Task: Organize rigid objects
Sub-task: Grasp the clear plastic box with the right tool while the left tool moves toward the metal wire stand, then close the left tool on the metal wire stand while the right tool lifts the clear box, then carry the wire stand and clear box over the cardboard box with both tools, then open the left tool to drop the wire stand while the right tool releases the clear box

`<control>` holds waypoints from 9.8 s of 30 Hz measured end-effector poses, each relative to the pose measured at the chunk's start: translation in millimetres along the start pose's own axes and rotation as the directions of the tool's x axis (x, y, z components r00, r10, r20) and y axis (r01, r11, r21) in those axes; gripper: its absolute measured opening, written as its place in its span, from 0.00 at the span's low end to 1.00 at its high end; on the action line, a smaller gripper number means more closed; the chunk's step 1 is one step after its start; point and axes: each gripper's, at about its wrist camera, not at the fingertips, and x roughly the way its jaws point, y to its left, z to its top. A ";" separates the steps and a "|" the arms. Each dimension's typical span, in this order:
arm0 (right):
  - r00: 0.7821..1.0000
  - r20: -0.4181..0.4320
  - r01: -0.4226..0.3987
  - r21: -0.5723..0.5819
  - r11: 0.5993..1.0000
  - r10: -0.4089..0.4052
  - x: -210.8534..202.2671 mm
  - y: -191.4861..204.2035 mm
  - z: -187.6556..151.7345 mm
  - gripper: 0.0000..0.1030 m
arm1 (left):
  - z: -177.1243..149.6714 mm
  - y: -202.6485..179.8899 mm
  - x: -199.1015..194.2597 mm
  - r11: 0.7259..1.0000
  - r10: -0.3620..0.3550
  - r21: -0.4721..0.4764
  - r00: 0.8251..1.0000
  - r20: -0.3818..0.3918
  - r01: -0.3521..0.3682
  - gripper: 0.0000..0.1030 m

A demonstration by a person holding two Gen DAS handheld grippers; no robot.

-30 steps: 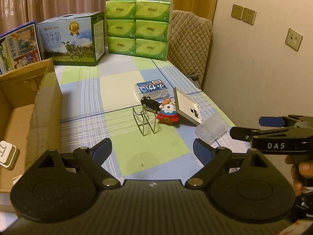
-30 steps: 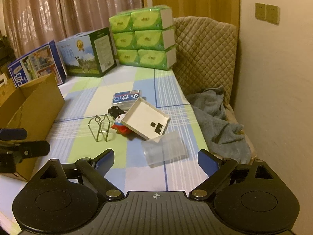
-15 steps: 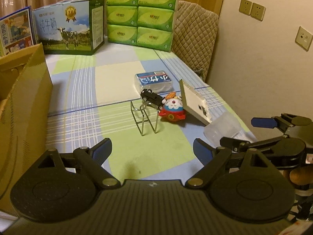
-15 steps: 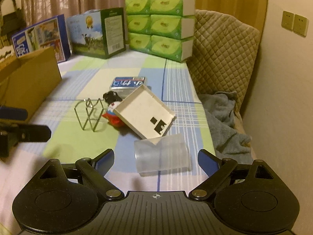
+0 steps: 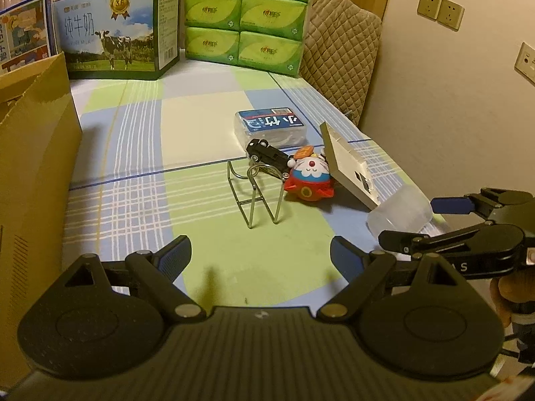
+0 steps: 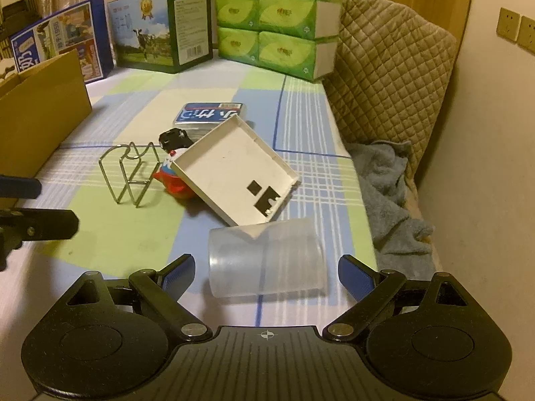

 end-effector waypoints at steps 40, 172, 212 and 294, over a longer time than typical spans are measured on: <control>0.994 0.104 0.001 0.140 0.990 -0.016 -15.6 -3.5 15.5 0.67 | 16.0 -15.5 51.1 0.994 0.098 0.041 0.990 0.105 -0.103 0.22; 0.931 0.210 -0.266 -0.172 0.949 0.299 -123.0 304.6 67.1 0.67 | -41.1 211.6 -255.0 0.951 0.230 -0.255 0.952 0.202 -0.176 0.22; 0.943 0.146 -0.280 -0.144 0.949 0.300 -73.2 326.8 75.4 0.67 | -41.3 246.6 -209.0 0.948 0.246 -0.231 0.963 0.108 -0.217 0.22; 0.925 0.144 -0.335 -0.133 0.933 0.352 -66.6 337.4 77.5 0.68 | -42.2 246.3 -214.6 0.941 0.280 -0.229 0.954 0.110 -0.250 0.22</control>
